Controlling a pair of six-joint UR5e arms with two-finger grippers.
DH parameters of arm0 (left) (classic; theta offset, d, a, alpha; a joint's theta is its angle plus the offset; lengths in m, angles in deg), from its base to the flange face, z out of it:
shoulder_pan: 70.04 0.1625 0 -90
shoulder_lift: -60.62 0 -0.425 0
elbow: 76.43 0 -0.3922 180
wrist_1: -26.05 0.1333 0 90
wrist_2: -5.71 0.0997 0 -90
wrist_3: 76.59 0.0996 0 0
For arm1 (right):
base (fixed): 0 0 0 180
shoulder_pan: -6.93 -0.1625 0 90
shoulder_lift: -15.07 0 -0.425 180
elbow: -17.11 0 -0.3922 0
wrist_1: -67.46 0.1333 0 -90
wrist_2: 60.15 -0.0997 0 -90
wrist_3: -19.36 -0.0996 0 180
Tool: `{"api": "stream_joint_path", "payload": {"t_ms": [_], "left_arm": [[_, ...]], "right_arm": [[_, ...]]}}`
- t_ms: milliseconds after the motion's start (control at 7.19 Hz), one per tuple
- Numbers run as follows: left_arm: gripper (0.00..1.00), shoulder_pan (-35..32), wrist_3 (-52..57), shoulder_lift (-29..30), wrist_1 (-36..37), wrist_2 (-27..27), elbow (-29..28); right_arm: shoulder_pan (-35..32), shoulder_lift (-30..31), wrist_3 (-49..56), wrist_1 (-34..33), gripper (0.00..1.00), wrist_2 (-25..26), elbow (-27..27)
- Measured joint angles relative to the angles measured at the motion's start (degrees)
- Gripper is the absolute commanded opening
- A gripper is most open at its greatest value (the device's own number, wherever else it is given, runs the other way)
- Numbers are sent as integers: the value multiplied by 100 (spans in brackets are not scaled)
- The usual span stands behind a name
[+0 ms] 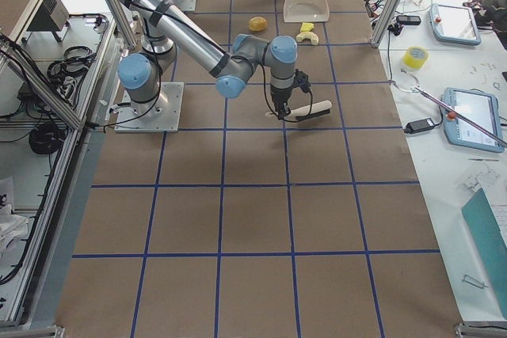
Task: Sweep and dump trash into bin
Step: 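Move the brush with the right gripper toward the sponge and banana peel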
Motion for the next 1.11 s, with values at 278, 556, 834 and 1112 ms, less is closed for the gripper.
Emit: {"api": "stream_joint_path", "payload": {"t_ms": [278,556,834,1112], "left_arm": [[0,0,-6,-12,-2,-6,1],[0,-3,-5,-35,-63,2,-10],[0,-7,-23,-47,-304,18,-21],[0,-9,-30,-52,-570,51,-43]], "right_arm": [[-769,168,-1266,748,0,25,-418],[-1754,169,-2905,1038,0,-14,-606],[-2599,-81,-4190,1019,0,-105,-686],[-3256,-516,-4748,827,0,-176,-914]]}}
